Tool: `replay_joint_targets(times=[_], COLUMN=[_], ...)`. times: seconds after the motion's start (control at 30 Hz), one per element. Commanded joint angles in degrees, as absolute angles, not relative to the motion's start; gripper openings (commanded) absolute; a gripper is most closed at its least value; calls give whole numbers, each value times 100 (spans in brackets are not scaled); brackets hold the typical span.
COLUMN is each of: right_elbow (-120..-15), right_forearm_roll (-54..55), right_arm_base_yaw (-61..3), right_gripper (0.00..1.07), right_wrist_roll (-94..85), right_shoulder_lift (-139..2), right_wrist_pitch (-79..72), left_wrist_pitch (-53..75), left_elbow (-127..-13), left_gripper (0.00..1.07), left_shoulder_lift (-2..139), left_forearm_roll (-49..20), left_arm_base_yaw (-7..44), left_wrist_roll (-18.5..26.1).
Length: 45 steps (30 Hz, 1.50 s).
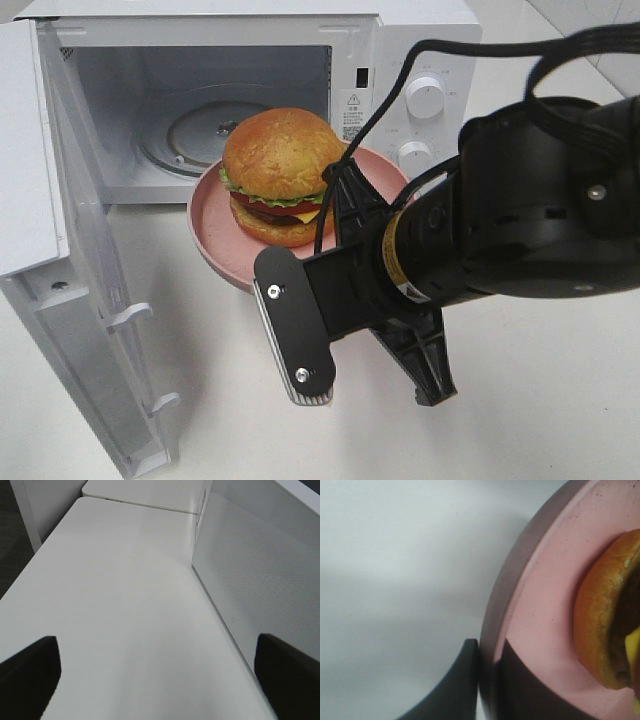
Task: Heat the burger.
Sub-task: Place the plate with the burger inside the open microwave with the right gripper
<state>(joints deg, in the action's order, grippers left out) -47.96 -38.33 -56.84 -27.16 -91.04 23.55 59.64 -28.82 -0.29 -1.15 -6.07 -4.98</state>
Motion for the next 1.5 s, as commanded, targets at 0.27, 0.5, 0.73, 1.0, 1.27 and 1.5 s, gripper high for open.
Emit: replay_joint_targets(times=[0.27, 0.5, 0.73, 1.0, 1.27, 1.5], right_elbow=[-5535, -5724, -5724, -5770, -5770, -5770], right_forearm_roll=[-4011, -4016, -4011, -3902, -3736, -3226], right_arm_base_yaw=[-5649, -5649, -5649, -5386, -5180, -4968], right_gripper=[0, 0, 0, 0, 0, 0], right_wrist_roll=[-2744, -2762, -2790, -2968, -3535, -4194], right_shoulder_lift=[-9637, -9906, -9906, -9969, -9969, -9969], right_wrist_pitch=[1919, 1793, 1599, 1421, 1152, 974], left_wrist_pitch=[5930, 5930, 5930, 5930, 5930, 5930], left_elbow=[-2871, -2871, -2871, -2871, -2871, -2871], left_gripper=[98, 98, 98, 98, 98, 98], left_shoulder_lift=[-132, -132, -132, -132, -132, -132], left_forearm_roll=[-126, -126, -126, -126, -126, -126], left_arm_base_yaw=[-561, -561, -561, -561, -561, -561], left_wrist_roll=[-527, -527, -527, -527, -527, -527])
